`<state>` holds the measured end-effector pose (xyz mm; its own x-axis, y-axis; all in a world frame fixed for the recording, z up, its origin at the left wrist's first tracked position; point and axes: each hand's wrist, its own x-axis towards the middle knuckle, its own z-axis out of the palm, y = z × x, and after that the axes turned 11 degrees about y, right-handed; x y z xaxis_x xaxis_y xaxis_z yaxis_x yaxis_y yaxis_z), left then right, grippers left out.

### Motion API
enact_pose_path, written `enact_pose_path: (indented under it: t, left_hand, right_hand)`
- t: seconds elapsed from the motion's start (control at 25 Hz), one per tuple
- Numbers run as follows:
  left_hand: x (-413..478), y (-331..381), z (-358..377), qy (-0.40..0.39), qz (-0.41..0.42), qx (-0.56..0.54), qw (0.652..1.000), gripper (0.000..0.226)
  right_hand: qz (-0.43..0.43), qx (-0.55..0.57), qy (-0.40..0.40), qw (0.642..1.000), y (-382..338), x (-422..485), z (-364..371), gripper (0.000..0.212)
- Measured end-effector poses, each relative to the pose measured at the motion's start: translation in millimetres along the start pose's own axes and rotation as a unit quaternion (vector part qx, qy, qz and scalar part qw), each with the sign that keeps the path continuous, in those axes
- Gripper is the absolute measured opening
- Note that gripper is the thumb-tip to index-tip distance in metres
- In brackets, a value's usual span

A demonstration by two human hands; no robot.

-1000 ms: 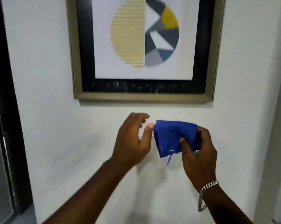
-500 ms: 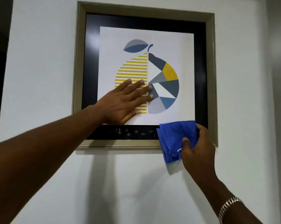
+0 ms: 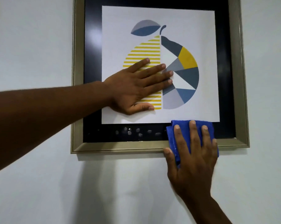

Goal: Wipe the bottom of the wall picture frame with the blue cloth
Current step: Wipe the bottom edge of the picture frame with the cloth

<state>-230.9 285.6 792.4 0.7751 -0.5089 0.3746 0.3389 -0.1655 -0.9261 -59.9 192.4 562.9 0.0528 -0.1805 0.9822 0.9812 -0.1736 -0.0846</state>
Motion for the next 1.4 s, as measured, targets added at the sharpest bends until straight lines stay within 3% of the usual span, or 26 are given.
enact_pose_path:
  t: [0.08,0.24,0.44,0.64,0.76,0.84,0.96,1.08,1.24,1.28,1.4]
  left_hand:
    - [-0.1,0.3,-1.3,0.006,0.015,-0.005,1.000,0.076]
    - [-1.4,1.0,-0.5,0.013,0.015,-0.011,1.000,0.077]
    - [0.0,0.6,-0.8,0.024,0.014,-0.020,0.999,0.078]
    - [1.0,2.1,3.1,0.040,0.008,-0.016,0.999,0.080]
    - [0.0,0.5,4.1,0.040,0.011,-0.018,0.999,0.080]
    - [-2.3,-1.4,5.9,0.045,0.013,-0.019,0.999,0.080]
    - [-1.0,-0.3,8.7,0.049,0.014,-0.014,0.999,0.080]
    - [0.2,0.2,9.2,0.051,0.014,-0.015,0.998,0.080]
    - [0.9,-1.1,6.5,0.047,0.014,-0.014,0.999,0.079]
    - [-1.5,-1.0,6.9,0.046,0.017,-0.012,0.999,0.079]
    - [-3.8,-2.1,7.2,0.041,0.018,-0.006,0.999,0.079]
  right_hand:
    - [0.002,-0.012,0.007,1.000,14.0,1.8,-0.1,0.059]
    - [0.114,-0.001,0.055,0.992,4.2,10.5,3.0,0.059]
    - [-0.010,0.018,0.011,1.000,-4.5,-1.4,1.4,0.058]
    - [0.112,0.003,0.097,0.989,13.0,10.8,5.2,0.060]
    - [0.033,0.050,0.084,0.995,-11.5,-1.7,13.1,0.056]
    - [-0.016,0.053,0.076,0.996,10.4,-1.7,9.0,0.052]
    - [0.062,0.017,0.093,0.994,50.3,8.9,0.8,0.056]
    - [0.143,0.020,0.109,0.984,23.4,12.9,5.9,0.063]
    - [0.027,0.056,0.063,0.996,-7.0,-2.7,9.5,0.060]
    - [0.043,0.055,0.076,0.995,1.2,-0.1,9.0,0.057]
    - [0.226,0.045,0.151,0.961,1.3,14.4,15.9,0.060]
